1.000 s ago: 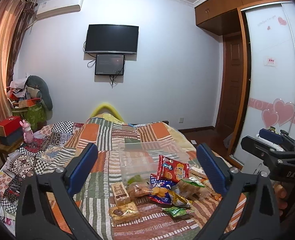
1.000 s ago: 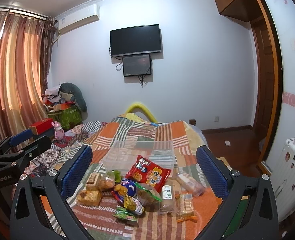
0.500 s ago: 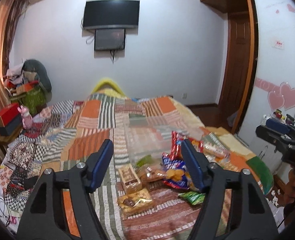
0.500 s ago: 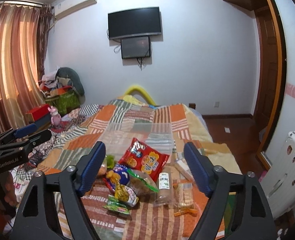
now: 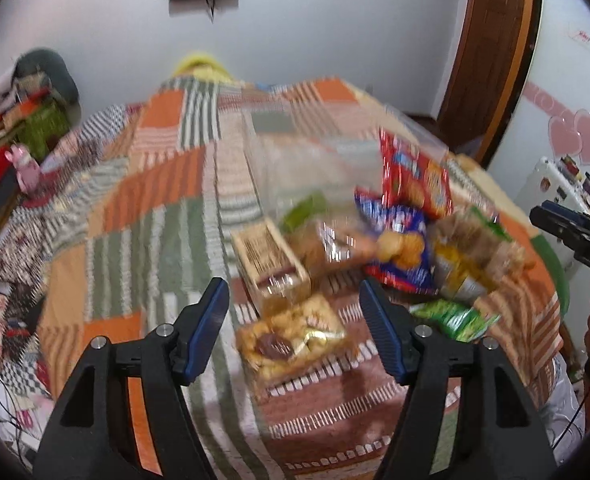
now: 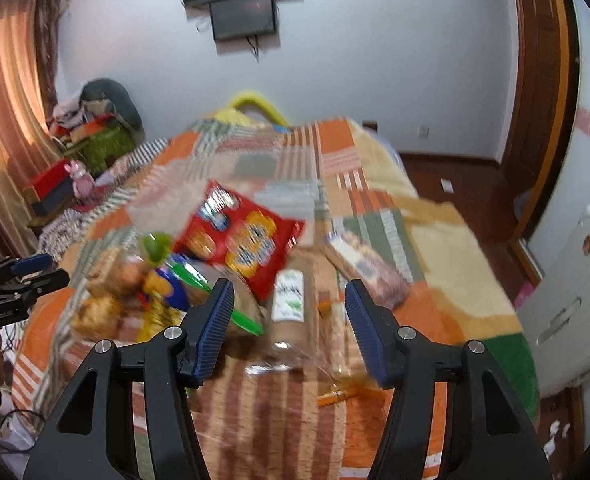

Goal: Organize snacks

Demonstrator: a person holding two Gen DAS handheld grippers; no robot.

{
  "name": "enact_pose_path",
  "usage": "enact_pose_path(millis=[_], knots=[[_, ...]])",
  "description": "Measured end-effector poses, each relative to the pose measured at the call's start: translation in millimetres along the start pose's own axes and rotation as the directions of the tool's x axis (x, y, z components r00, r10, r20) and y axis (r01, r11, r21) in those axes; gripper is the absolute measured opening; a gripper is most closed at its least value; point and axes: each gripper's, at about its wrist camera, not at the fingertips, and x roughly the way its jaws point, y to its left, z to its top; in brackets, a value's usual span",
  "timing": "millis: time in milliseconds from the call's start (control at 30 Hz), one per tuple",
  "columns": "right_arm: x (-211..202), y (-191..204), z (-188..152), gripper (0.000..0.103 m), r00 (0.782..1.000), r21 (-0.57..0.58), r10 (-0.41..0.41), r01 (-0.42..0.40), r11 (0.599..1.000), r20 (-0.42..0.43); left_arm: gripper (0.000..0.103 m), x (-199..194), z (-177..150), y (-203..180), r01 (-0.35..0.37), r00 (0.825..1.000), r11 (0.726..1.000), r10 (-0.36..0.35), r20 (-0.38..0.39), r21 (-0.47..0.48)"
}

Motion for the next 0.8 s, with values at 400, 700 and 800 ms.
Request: enact_pose_path(millis=[400, 700, 800], knots=[[39, -10, -7, 0.055, 0.991, 0.032, 0.04, -0.036, 0.999, -0.129, 0.08, 50, -16, 6, 0.006, 0.991, 0.997, -0.017, -0.131, -0.082], [60, 5, -1, 0.047, 0.986, -0.045, 0.052, -0.06, 0.997, -0.157, 0.089, 75, -23, 3, -0.012, 0.982, 0.998, 0.001, -0.19, -0.058], [72, 5, -1, 0.045, 0.98, -0.036, 0.075, -0.084, 0.996, -0.187, 0.089, 79, -23, 12, 0.015, 0.981, 0.993, -0.037, -0.19, -0.118]])
